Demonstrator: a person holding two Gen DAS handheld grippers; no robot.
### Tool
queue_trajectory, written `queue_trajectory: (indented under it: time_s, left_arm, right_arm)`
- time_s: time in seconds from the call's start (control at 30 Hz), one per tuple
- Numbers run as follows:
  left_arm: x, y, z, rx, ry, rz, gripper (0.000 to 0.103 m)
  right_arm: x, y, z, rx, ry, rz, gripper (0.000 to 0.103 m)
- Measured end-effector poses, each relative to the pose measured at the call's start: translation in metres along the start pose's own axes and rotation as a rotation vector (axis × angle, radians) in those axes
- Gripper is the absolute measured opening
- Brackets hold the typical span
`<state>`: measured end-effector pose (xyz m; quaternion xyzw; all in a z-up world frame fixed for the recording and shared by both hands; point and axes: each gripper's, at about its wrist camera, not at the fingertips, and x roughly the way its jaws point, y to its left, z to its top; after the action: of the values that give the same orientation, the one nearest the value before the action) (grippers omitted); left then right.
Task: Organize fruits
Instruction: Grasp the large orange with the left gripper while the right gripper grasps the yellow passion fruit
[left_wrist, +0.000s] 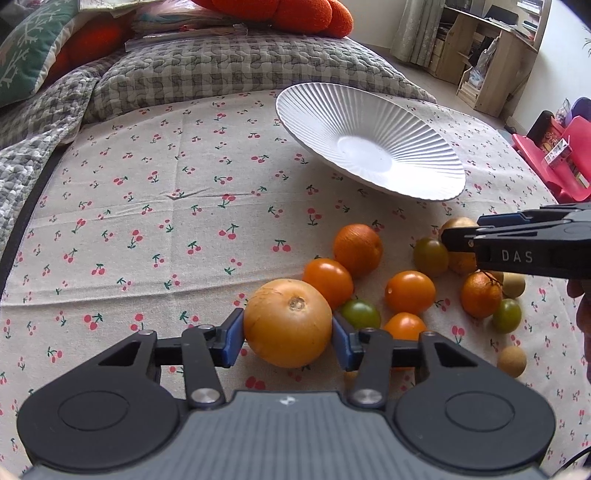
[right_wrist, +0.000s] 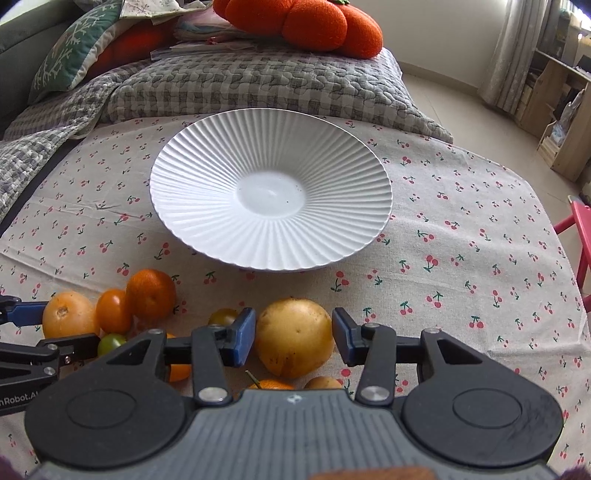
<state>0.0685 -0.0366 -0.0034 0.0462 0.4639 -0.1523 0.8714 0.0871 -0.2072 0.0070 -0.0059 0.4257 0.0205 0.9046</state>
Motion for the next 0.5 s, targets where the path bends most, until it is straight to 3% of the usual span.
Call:
queue_trajectory:
  time_s: [0.23, 0.27, 0.33, 0.5]
  left_arm:
    - [-0.004, -0.001, 0.0, 0.0, -0.01, -0.016, 0.031]
    - [-0.006, -0.001, 0.001, -0.001, -0.016, -0.016, 0.031]
    - [-0.01, -0.001, 0.002, 0.005, -0.033, -0.013, 0.031]
    - [-0.013, -0.002, 0.005, 0.009, -0.051, -0.024, 0.031]
  right_arm:
    - [-0.006, 0.002, -0.001, -0.006, -0.009, -0.002, 0.039]
    - [-0.007, 0.002, 0.0, -0.005, -0.01, 0.001, 0.036]
    - [-0.013, 0.002, 0.001, -0.007, -0.028, 0.001, 0.014]
    - [-0.019, -0.004, 0.007, 0.002, -0.025, 0.058, 0.013]
